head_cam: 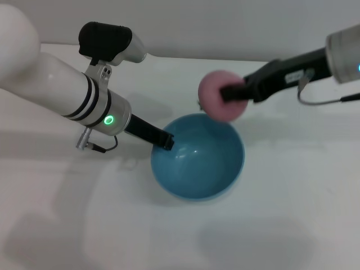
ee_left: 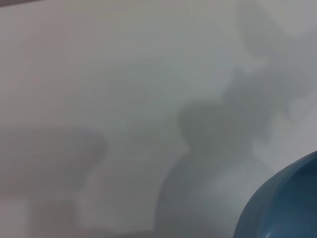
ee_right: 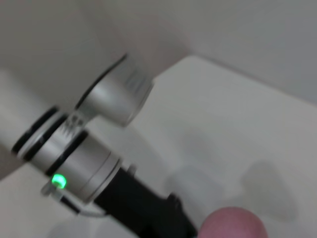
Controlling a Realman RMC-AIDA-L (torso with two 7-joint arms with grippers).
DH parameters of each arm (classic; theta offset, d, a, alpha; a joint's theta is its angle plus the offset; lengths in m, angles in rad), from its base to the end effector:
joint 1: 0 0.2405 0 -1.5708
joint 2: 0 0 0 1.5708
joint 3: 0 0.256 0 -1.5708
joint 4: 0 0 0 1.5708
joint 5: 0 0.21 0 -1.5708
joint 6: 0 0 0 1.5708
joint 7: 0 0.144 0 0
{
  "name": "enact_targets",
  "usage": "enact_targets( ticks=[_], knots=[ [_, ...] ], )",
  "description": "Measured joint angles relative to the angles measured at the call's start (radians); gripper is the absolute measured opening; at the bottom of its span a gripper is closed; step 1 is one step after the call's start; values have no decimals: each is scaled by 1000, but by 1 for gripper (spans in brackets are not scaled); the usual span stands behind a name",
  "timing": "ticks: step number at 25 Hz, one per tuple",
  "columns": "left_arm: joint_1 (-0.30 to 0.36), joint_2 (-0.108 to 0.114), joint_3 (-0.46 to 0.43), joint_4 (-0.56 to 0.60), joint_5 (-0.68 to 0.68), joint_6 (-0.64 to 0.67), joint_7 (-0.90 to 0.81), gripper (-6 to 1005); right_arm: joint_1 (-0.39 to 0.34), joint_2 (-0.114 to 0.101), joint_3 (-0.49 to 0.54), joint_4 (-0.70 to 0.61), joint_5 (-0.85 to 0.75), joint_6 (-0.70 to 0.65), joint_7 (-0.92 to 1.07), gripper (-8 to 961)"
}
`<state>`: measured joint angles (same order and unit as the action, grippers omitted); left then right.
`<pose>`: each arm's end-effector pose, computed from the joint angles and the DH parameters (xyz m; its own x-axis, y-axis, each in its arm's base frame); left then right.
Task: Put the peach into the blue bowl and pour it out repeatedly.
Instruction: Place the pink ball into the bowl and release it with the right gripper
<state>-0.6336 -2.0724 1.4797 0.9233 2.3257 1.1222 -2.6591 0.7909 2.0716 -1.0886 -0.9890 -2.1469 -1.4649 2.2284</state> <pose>-0.2148 0.3708 -0.0652 0.5693 0.8209 0.0455 0.7803 -0.5221 -0.3444 0.1302 0.3939 -0.0073 0.8134 -0.5499 -0.1898 -0.5712 -0.8168 -0.0814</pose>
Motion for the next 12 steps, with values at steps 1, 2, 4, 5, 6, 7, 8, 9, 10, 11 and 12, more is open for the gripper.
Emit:
enact_targets(
  ticks=[1,2,4,5,6,7,8,9,10,11,12],
  knots=[
    [0,0,0,0,0,-5,0,-2,0,1,-26,10,0,1,0,100],
    [-1,0,0,0,0,-11,-1,-1,0,1,-59,38,-2,7,0,92],
    [-3,0,0,0,0,-23,-1,-1,3,1,-71,61,-2,13,0,77],
    [-5,0,0,0,0,-28,-1,-1,6,1,-79,82,-3,18,0,71],
    [-8,0,0,0,0,-36,-1,-1,11,0,-85,100,-4,25,0,65],
    [-8,0,0,0,0,-36,-1,-1,16,0,-93,121,-6,34,0,60],
    [-10,0,0,0,0,-37,-1,-1,19,-1,-102,134,-7,45,1,54],
    [-12,0,0,1,0,-38,-1,-1,20,-1,-111,140,-8,50,1,48],
    [-13,0,1,2,0,-39,-1,-1,21,-1,-121,143,-9,55,2,63],
    [-15,0,1,2,0,-40,-1,-1,21,-1,-133,145,-9,57,3,78],
    [-16,0,1,3,0,-41,-1,-1,21,-1,-142,145,-10,59,5,93]
  ],
)
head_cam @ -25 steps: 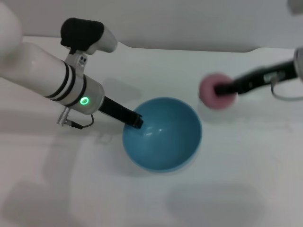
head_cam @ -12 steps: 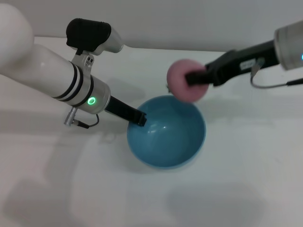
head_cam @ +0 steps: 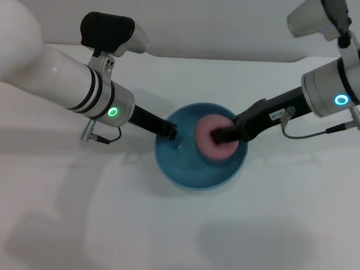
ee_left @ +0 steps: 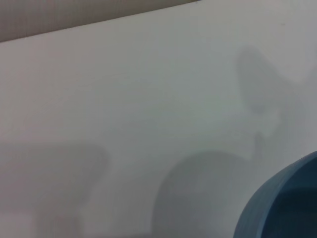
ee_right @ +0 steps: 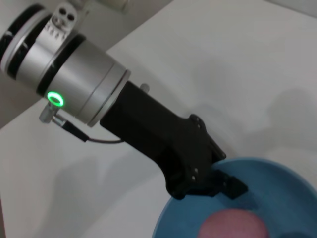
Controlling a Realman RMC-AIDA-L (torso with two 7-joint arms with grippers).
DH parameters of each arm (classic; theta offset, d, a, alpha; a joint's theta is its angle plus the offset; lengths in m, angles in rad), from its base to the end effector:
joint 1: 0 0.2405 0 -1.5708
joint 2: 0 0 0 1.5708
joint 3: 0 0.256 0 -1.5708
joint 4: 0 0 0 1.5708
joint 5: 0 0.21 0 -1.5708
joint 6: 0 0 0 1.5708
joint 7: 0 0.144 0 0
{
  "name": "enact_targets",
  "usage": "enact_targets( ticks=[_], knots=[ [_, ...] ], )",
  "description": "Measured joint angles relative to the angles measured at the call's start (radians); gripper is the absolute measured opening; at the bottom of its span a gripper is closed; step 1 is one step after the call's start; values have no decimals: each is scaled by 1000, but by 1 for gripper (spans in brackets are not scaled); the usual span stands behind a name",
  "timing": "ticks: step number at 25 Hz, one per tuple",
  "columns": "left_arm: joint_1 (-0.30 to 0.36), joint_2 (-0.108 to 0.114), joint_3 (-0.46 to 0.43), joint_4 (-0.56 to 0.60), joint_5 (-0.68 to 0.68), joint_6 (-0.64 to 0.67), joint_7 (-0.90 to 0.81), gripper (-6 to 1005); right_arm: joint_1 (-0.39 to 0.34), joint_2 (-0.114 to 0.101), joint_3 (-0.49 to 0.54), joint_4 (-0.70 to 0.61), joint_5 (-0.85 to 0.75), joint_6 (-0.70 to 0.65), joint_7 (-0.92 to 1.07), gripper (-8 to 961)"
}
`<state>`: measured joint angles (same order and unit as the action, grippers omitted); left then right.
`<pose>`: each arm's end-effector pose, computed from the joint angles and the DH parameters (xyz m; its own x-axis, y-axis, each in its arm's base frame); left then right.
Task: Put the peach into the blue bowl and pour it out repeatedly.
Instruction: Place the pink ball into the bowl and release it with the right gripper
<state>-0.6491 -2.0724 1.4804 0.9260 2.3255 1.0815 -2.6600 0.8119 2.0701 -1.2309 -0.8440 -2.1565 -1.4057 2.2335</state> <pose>-0.2074 0.3799 -0.0637 0.5925 0.8016 0.0803 0.7666 -0.5304 -0.3620 0.1482 0.3814 -0.0466 0.8048 -0.5920 -0.0424 -0.5935 -0.8033 -0.0499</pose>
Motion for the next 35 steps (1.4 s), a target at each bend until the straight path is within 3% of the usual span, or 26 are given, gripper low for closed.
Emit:
enact_targets(
  ticks=[5,10,16,27,35],
  knots=[
    [-3,0,0,0,0,-1,0,0,1,-1,-14,-2,-4,5,4,167],
    [-6,0,0,1,-2,-2,0,0,1,-3,-12,-6,-13,12,4,371],
    [-10,0,-1,1,-5,-2,0,0,9,-4,-15,-13,-55,12,5,386],
    [-17,0,0,-1,-7,-2,-1,0,14,-1,-17,-68,-75,15,5,534],
    [-16,0,3,-1,-8,-40,-7,-1,-4,2,59,-106,-42,34,15,534]
  ],
)
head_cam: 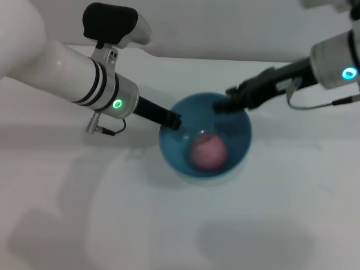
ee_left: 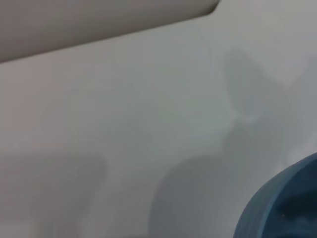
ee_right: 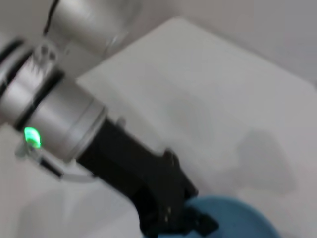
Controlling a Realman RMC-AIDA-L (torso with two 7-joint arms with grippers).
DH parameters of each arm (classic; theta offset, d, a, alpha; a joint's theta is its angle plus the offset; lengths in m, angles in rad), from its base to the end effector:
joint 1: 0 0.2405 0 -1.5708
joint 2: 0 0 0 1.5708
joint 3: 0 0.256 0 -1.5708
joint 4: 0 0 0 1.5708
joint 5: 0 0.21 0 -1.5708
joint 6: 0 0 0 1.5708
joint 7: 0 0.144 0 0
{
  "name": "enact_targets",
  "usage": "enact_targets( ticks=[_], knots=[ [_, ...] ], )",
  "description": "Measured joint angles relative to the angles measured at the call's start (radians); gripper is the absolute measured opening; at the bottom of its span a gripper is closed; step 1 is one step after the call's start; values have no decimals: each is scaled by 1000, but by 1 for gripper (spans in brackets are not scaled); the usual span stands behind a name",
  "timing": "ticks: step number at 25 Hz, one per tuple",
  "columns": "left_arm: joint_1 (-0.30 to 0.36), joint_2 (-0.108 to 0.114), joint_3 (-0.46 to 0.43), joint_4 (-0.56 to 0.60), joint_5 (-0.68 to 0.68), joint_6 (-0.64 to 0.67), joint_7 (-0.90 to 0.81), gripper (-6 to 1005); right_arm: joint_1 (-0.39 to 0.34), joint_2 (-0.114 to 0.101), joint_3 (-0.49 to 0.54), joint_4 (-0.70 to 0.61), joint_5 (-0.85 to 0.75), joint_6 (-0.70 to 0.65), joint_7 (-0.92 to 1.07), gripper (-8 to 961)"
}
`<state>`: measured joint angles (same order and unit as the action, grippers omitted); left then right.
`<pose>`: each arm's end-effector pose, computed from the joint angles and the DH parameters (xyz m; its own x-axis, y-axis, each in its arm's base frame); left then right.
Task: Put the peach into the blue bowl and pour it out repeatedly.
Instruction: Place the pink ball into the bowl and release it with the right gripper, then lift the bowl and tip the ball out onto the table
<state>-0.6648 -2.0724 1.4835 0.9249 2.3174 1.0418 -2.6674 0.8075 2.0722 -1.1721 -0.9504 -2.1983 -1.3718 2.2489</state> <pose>-0.1996 0.3879 -0.0632 0.6061 0.7868 0.1168 0.7612 -0.5312 -0.3720 0.1348 0.3994 -0.0243 0.8276 -0.5473 -0.1243 -0.5610 -0.8140 -0.1506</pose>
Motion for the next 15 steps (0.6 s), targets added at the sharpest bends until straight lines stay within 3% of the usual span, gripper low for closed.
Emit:
enact_targets(
  ticks=[5,8,15],
  knots=[
    [28,0,80,-1,-43,-157,6,-1,-84,-2,182,10,80,87,0,534],
    [46,0,143,-1,-74,-259,17,0,-162,-10,353,78,93,133,-1,534],
    [79,0,317,-2,-94,-557,62,-1,-264,-25,544,195,97,136,-5,533]
  ],
)
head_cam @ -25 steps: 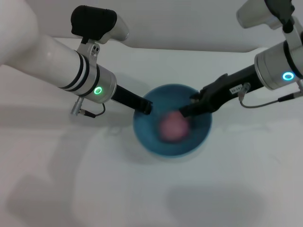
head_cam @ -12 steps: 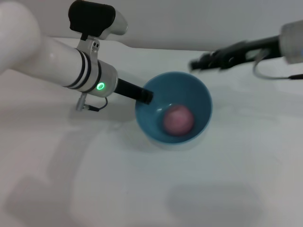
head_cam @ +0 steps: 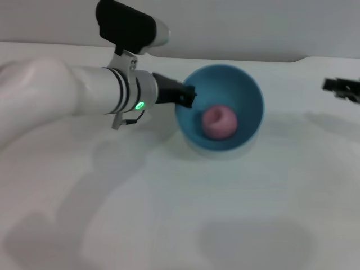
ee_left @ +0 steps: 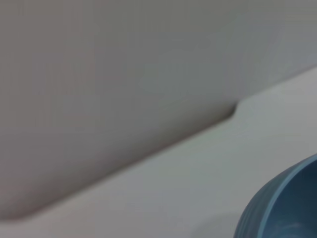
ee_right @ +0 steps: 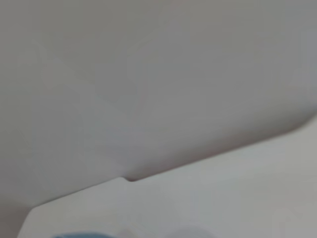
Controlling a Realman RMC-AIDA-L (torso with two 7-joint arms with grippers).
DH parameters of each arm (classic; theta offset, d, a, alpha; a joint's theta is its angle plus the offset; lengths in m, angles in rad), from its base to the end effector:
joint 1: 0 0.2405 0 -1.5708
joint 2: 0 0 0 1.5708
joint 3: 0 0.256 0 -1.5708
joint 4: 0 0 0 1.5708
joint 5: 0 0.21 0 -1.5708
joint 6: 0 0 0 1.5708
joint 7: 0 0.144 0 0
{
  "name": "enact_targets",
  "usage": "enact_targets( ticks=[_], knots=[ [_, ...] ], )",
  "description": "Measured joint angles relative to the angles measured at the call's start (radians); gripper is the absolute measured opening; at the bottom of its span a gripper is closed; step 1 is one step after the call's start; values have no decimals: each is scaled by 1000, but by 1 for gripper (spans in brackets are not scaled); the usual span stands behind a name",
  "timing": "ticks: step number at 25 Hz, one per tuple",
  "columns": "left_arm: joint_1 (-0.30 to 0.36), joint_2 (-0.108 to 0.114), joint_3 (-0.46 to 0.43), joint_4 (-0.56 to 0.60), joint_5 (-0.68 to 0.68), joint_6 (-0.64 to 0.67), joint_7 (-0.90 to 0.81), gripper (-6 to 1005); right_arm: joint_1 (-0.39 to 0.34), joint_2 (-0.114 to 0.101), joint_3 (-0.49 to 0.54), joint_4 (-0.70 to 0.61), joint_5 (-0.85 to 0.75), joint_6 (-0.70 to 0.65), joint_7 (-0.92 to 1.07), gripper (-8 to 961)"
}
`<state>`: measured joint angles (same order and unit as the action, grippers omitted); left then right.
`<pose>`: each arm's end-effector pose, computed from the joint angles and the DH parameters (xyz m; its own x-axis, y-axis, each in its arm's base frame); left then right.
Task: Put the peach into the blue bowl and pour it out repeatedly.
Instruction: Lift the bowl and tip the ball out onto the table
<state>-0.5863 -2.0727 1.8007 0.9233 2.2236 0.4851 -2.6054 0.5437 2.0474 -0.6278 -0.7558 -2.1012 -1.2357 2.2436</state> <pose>-0.1912 0.3982 -0.0906 0.7825 0.5462 0.2990 0.6110 -0.5811 -0.5376 0.2986 0.3782 0.0452 0.2089 -0.7465 -0.6318 -0.9729 -0.2243 -0.0566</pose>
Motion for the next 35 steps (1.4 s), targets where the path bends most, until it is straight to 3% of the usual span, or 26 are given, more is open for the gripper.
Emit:
enact_targets(
  ticks=[5,10,19,21,26,35],
  knots=[
    [34,1,128,-5,5,-278,34,0,-46,-15,44,65,0,2,1,533],
    [51,3,234,-35,8,-554,36,0,-45,-29,49,100,-60,-6,14,533],
    [15,-5,549,-274,13,-1110,83,0,-35,-33,47,107,-89,-10,49,534],
    [12,-5,572,-294,13,-1139,90,0,-33,-33,47,107,-89,-10,49,536],
    [15,-6,651,-324,13,-1182,362,-1,-30,-33,45,103,-88,-10,49,540],
    [19,-6,733,-323,9,-1252,540,-1,-32,-29,49,106,-88,-10,49,547]
  ],
)
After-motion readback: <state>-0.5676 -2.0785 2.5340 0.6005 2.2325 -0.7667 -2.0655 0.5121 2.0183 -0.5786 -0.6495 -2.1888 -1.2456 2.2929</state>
